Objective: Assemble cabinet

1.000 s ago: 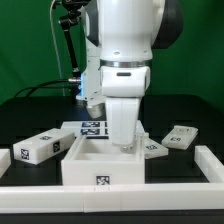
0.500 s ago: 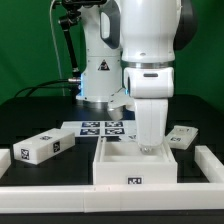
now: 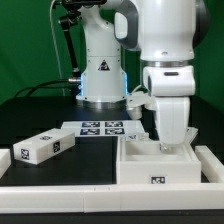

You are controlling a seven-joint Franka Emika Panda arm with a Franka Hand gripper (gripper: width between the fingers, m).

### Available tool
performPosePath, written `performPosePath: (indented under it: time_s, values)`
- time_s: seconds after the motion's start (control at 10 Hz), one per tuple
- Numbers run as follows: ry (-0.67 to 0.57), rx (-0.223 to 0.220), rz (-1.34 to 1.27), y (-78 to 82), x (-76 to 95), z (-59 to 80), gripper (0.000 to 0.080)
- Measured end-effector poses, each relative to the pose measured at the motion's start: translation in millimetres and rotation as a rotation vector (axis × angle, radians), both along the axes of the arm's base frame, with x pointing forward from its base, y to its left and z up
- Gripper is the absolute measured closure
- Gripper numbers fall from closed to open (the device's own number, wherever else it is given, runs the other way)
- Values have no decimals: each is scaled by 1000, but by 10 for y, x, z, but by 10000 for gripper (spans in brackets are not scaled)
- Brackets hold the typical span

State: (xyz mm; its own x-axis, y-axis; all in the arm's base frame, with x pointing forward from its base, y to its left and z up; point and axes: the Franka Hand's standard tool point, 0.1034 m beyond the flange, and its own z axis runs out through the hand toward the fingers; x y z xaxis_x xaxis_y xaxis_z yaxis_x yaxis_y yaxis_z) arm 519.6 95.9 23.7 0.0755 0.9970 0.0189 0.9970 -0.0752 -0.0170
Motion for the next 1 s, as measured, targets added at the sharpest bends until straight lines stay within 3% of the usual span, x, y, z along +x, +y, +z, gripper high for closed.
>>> performPosePath:
  time_s: [0.3, 0.6, 0.8, 0.9, 1.0]
  values:
    - [5, -8, 46, 186, 22, 2, 765]
    - [21, -17, 36, 174, 25, 23, 765]
    - [11, -21, 4, 94, 43, 96, 530]
    - [5, -23, -7, 64, 41, 153, 530]
    - [-3, -27, -32, 48, 29, 236, 349]
